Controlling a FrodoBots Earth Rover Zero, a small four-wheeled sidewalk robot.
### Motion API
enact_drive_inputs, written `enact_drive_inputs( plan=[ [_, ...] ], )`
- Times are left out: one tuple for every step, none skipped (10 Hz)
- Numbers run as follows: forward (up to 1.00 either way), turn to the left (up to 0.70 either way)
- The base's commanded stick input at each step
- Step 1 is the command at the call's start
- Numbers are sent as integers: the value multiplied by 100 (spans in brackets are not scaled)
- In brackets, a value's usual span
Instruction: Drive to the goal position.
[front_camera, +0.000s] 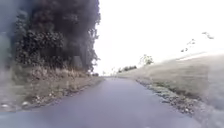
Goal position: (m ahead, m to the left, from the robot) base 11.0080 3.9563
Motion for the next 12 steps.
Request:
enact_drive_inputs(
  plan=[
    [100,0],
    [100,0],
    [100,0],
    [100,0],
    [100,0],
    [100,0],
    [100,0],
    [100,0],
    [100,0],
    [100,0],
    [100,0],
    [100,0]
  ],
)
